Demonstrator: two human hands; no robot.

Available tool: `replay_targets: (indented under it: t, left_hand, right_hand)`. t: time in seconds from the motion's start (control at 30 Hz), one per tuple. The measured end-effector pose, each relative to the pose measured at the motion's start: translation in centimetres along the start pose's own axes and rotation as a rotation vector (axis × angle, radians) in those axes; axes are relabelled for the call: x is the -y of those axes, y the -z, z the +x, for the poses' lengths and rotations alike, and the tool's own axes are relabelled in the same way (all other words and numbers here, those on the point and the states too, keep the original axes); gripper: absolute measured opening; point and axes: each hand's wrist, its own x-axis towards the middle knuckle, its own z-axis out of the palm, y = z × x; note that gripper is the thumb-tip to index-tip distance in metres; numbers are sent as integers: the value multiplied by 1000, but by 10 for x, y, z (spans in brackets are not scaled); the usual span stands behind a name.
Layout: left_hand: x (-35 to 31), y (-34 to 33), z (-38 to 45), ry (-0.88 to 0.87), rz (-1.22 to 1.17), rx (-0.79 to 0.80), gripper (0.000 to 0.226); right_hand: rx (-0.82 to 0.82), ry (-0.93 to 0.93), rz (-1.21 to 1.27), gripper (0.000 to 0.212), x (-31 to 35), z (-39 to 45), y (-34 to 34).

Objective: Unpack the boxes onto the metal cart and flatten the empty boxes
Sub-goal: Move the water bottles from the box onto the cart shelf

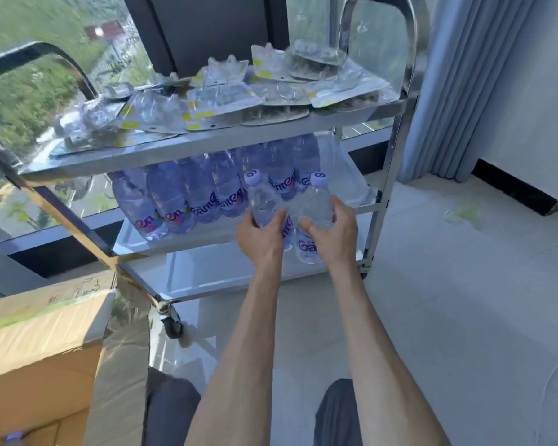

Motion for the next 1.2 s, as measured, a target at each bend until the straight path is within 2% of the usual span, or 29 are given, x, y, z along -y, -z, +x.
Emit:
replay_targets:
  t: [0.23,0.4,0.63,0.73,0.9,1.07,1.2]
  left_hand:
    - [-18,-69,48,-39,82,-91,40]
    - [-4,-82,66,-110,236,-131,55]
    - [7,-76,57,-164,260,-99,79]
    - [11,-77,60,-196,266,-94,75]
    - [21,-79,66,-203,236,-104,56]
    - [24,-81,67,-217,236,-99,53]
    - [26,-83,65,-243,223,-103,59]
  right_hand:
    - [-17,22,-16,69,-7,88,-20]
    - [43,75,16,69,-18,111,-47]
    - [125,83,36,79,-37,123,-54]
    - [116,76,31,81,-45,121,-56]
    - [47,122,55,73,-54,124,-63]
    - [-30,101,84,70,-56,116,-77]
    - [36,81,-54,62,-78,112,-78]
